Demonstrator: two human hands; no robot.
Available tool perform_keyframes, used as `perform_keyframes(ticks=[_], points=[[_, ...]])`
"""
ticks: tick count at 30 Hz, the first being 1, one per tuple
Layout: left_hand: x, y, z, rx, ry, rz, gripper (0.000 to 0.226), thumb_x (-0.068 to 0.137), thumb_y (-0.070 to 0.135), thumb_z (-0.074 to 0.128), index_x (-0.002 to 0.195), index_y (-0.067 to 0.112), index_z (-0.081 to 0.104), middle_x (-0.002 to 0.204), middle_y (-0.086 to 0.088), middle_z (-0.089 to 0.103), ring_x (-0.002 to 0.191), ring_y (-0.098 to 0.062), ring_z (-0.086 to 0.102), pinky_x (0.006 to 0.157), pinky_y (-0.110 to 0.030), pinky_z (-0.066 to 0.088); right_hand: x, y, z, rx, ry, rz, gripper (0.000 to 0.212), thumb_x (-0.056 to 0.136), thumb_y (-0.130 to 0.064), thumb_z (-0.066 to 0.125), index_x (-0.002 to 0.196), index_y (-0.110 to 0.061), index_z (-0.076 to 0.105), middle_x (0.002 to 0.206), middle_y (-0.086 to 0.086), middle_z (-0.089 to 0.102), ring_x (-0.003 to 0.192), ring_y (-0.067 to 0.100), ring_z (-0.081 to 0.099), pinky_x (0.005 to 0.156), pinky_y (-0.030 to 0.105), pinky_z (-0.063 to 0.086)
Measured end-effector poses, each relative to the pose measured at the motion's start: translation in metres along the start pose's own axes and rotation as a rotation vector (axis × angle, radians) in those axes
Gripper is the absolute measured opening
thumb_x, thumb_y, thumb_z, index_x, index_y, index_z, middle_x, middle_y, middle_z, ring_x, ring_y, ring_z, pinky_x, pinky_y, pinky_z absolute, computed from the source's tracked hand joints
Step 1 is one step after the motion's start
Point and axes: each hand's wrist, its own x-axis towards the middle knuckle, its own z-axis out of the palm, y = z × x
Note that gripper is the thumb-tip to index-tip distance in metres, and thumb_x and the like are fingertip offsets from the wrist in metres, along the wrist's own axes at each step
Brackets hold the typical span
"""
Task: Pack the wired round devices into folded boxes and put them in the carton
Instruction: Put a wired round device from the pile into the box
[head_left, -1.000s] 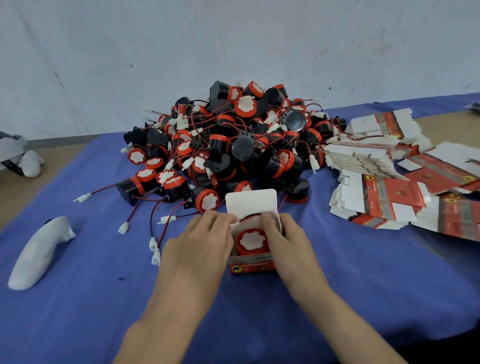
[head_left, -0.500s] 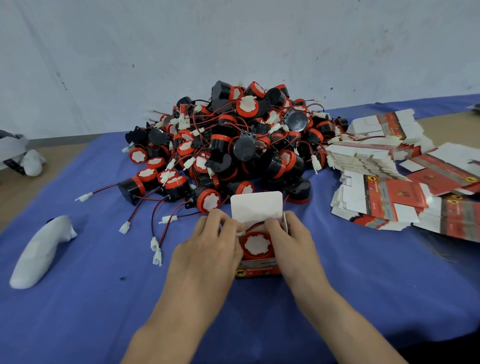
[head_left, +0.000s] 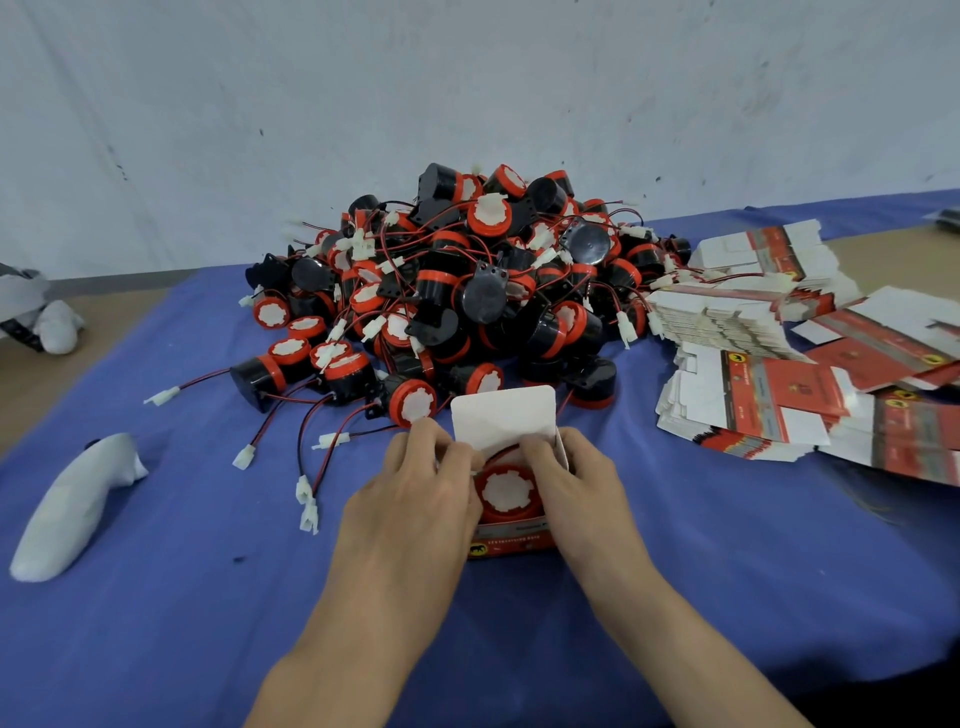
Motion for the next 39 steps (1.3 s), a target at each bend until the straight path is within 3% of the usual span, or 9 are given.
perform_keyframes(ticks=[4, 9, 14, 17, 21, 29, 36, 39], points=[[0.0, -0.001, 0.002, 0.003, 0.005, 0.004, 0.018, 0.082, 0.018, 0.077, 0.098, 0.017, 0.07, 0.098, 0.002, 0.055, 0.08, -0.011, 0.055, 0.045, -0.009, 0.013, 0.001, -0.002, -0.001, 0.012, -0.017, 0.023, 0.012, 0.099, -0.024, 0.056, 0.095, -0.026, 0.067, 0.082, -0.011, 0.074, 0.075, 0.005, 0.071, 0.054, 0.016, 0.052], [-0.002, -0.004, 0.005, 0.04, 0.002, 0.042, 0.019, 0.099, 0.028, 0.053, 0.115, 0.025, 0.063, 0.112, 0.007, 0.046, 0.095, -0.008, 0.047, 0.053, -0.016, 0.032, 0.001, -0.005, -0.002, 0.04, -0.047, 0.02, 0.014, 0.099, -0.017, 0.057, 0.097, -0.027, 0.067, 0.081, -0.011, 0.074, 0.073, 0.003, 0.07, 0.053, 0.014, 0.052], [-0.001, -0.003, 0.001, 0.051, -0.012, 0.041, 0.026, 0.076, 0.014, 0.083, 0.099, 0.017, 0.071, 0.094, 0.0, 0.058, 0.076, -0.013, 0.058, 0.047, -0.015, 0.031, -0.002, -0.005, 0.0, 0.04, -0.024, -0.021, 0.023, 0.097, -0.011, 0.053, 0.095, -0.029, 0.067, 0.08, -0.011, 0.073, 0.069, 0.0, 0.068, 0.052, 0.013, 0.049], [-0.002, -0.001, 0.002, 0.008, -0.004, 0.051, 0.035, 0.068, 0.01, 0.089, 0.098, 0.016, 0.071, 0.091, 0.0, 0.059, 0.072, -0.014, 0.06, 0.046, -0.015, 0.034, -0.003, -0.005, 0.001, 0.023, -0.007, -0.043, 0.028, 0.096, -0.012, 0.051, 0.095, -0.035, 0.067, 0.084, -0.012, 0.073, 0.073, 0.002, 0.069, 0.055, 0.016, 0.052], [-0.004, 0.001, 0.004, -0.008, -0.026, 0.008, 0.052, 0.059, 0.008, 0.092, 0.104, 0.018, 0.068, 0.095, 0.001, 0.057, 0.074, -0.012, 0.059, 0.046, -0.015, 0.028, -0.002, -0.004, 0.001, 0.022, -0.011, -0.032, 0.027, 0.096, -0.008, 0.051, 0.091, -0.029, 0.066, 0.079, -0.009, 0.072, 0.066, 0.0, 0.065, 0.054, 0.017, 0.051], [-0.003, 0.001, 0.011, -0.155, 0.007, -0.037, 0.027, 0.097, 0.018, 0.054, 0.122, 0.027, 0.054, 0.119, 0.01, 0.042, 0.101, -0.009, 0.045, 0.054, -0.017, 0.038, -0.003, -0.003, 0.001, -0.006, -0.028, -0.037, 0.029, 0.097, -0.008, 0.05, 0.093, -0.031, 0.068, 0.083, -0.01, 0.073, 0.075, 0.004, 0.068, 0.059, 0.018, 0.054], [-0.002, -0.003, 0.008, -0.219, 0.01, 0.011, 0.033, 0.098, 0.024, 0.037, 0.126, 0.03, 0.054, 0.115, 0.019, 0.044, 0.1, -0.005, 0.039, 0.066, -0.022, 0.049, -0.002, -0.002, 0.002, -0.049, -0.011, -0.026, 0.028, 0.095, -0.007, 0.048, 0.093, -0.029, 0.065, 0.084, -0.006, 0.071, 0.079, 0.013, 0.067, 0.063, 0.026, 0.055], [-0.004, -0.002, 0.005, -0.213, 0.005, 0.01, 0.034, 0.098, 0.024, 0.036, 0.128, 0.028, 0.053, 0.116, 0.016, 0.045, 0.101, -0.007, 0.043, 0.063, -0.026, 0.053, -0.002, -0.003, 0.002, -0.063, -0.007, -0.017, 0.029, 0.094, -0.006, 0.047, 0.095, -0.029, 0.066, 0.086, -0.005, 0.072, 0.083, 0.017, 0.067, 0.066, 0.033, 0.057]])
